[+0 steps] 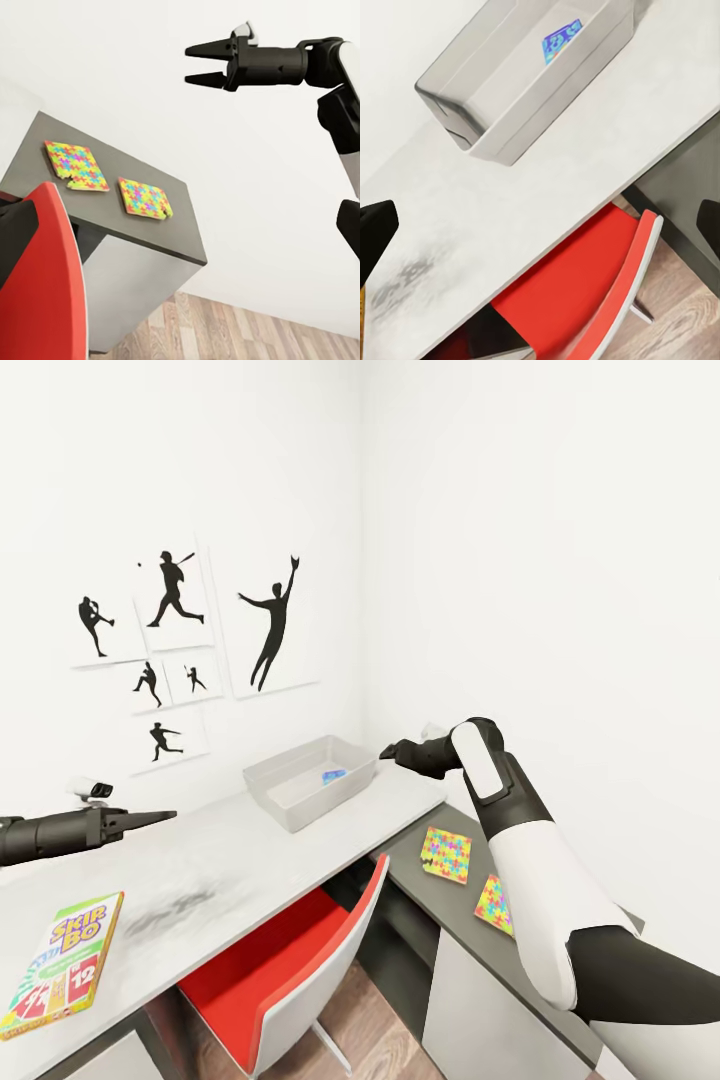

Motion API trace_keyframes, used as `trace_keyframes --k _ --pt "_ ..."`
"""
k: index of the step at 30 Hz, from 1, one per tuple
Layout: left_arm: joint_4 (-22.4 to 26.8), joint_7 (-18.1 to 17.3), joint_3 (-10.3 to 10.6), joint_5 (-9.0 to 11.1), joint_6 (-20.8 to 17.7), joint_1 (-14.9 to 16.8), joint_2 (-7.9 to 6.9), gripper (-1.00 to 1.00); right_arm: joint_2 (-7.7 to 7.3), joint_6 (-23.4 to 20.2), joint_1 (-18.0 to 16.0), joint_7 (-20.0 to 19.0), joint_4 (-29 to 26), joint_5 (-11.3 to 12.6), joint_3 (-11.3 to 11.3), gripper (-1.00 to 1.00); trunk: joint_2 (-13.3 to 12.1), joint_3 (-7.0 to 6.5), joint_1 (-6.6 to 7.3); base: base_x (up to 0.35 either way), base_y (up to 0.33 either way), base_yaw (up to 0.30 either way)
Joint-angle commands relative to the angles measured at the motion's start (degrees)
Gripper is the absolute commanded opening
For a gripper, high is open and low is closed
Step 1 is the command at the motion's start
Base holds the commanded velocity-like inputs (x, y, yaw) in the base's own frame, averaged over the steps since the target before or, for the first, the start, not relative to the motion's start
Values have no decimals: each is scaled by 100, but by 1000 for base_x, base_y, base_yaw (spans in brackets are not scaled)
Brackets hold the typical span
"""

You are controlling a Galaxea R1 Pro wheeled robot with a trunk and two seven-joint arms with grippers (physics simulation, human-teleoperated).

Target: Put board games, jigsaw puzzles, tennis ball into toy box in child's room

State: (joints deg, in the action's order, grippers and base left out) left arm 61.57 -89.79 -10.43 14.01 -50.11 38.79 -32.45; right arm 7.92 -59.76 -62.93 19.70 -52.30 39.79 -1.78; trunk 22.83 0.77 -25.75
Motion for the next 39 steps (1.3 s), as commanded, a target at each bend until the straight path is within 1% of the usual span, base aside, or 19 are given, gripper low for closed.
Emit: trace_keyframes --k 1,16,19,23,30,39 --pt "-1 -21 3 0 -61 2 -1 100 -1 -9 -3 60 -5 59 -6 100 9 6 -3 0 0 0" --pt "-5 -21 -1 -3 -61 -3 11 100 1 -1 17 67 -17 52 -14 100 9 2 -3 0 0 0" --pt "-5 -21 1 -2 -61 -3 11 100 4 3 66 68 -17 50 -10 100 9 -1 -3 -34 69 -81" --pt "-55 -21 5 -3 -61 -4 17 100 0 7 155 63 -11 54 -4 100 9 -11 -3 -77 206 -210" --pt "-102 -21 6 -4 -61 -3 17 100 -1 8 182 60 -8 55 76 100 9 -31 -3 -98 242 -257" --pt "-110 -21 4 -4 -61 -3 11 100 -1 8 191 60 -8 56 106 100 9 -58 -3 -90 59 -267"
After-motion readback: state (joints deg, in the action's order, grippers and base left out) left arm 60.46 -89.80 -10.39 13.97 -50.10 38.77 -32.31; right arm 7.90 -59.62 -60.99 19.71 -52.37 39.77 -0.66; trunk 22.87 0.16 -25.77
